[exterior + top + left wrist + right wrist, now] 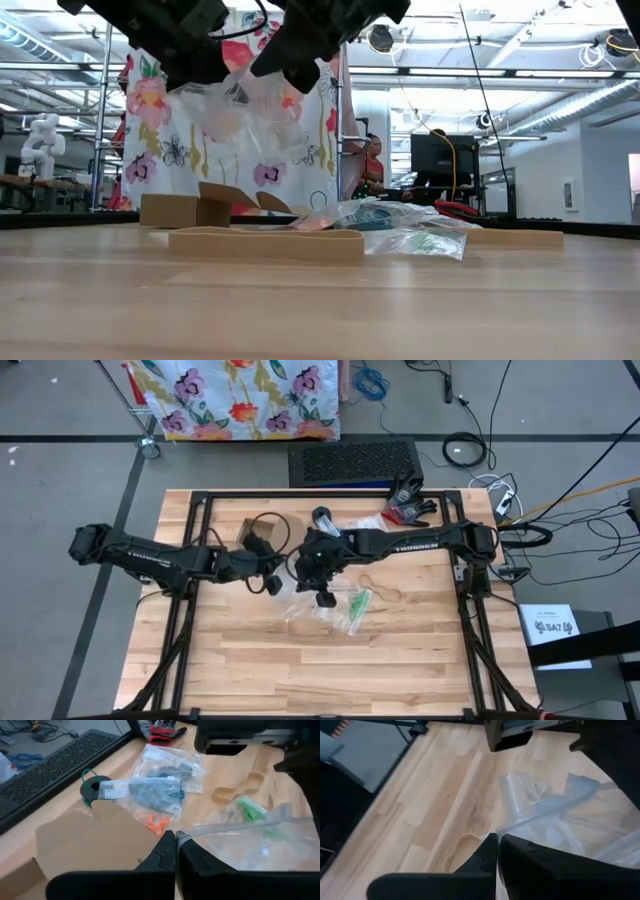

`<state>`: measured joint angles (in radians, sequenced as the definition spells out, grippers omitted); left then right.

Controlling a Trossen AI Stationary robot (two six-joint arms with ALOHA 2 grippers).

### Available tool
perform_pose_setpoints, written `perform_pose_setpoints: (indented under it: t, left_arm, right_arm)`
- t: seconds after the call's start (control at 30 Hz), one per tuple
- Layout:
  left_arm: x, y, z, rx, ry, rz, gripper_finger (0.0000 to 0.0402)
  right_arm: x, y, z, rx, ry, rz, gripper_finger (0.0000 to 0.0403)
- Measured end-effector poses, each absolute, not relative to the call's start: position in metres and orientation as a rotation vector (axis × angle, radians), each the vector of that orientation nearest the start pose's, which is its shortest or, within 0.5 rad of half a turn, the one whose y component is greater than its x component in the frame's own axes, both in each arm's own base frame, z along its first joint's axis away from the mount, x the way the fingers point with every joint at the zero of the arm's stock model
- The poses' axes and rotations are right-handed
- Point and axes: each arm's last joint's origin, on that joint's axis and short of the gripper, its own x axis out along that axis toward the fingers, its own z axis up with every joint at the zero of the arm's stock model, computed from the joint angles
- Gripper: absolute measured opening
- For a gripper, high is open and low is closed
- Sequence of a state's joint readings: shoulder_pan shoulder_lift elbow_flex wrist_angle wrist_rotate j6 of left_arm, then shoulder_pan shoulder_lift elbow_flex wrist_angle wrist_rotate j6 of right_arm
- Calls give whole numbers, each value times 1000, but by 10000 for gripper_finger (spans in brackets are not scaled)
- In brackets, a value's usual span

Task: Sort rubber bands
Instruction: Put the brown rubber band into the transparent zip bag

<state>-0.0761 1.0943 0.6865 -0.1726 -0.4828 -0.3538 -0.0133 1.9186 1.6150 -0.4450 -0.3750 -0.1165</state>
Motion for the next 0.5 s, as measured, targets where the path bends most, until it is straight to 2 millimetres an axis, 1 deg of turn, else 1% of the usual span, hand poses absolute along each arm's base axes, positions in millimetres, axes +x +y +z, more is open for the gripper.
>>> perform_pose_setpoints:
  t: [0.1, 0.2, 0.27, 0.5]
  left_arm:
    - [226, -3, 244, -158, 493, 485, 0]
    - [225, -3, 244, -151, 502, 476, 0]
    - [225, -3, 242, -148, 520, 477, 0]
    - [220, -3, 235, -129, 606, 479, 0]
  right_arm:
    - [431, 3, 270, 9, 727, 335, 1]
    - [431, 0, 270, -3, 732, 299, 16]
    - [431, 0, 270, -5, 733, 291, 33]
    - [431, -9, 271, -33, 726, 276, 114]
